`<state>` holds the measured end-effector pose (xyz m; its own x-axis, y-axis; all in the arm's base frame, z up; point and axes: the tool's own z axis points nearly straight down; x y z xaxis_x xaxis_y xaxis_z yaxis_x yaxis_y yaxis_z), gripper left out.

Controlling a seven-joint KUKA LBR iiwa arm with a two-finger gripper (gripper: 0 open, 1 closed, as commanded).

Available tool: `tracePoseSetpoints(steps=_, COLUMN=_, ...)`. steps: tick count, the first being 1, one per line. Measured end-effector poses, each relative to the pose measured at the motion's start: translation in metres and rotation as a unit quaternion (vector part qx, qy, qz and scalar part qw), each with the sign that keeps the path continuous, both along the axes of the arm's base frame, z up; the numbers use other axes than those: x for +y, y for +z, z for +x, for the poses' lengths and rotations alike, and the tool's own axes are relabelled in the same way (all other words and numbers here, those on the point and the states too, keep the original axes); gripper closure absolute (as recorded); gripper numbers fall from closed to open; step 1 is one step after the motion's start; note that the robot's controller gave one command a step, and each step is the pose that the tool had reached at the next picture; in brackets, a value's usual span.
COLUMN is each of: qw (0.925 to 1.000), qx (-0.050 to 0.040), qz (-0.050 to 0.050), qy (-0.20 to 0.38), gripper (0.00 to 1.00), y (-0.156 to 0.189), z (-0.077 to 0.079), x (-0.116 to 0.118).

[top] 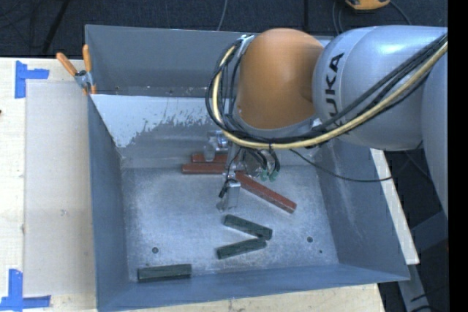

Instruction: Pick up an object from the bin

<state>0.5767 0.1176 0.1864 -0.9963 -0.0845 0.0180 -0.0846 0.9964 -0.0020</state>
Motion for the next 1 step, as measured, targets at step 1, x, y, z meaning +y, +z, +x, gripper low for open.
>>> tracePoseSetpoints(steps=1, qw=0.9987, qx=-0.0157, qz=0.003, qy=0.047, gripper=0.0, y=-0.0037, z=-0.0084, x=-0.0389)
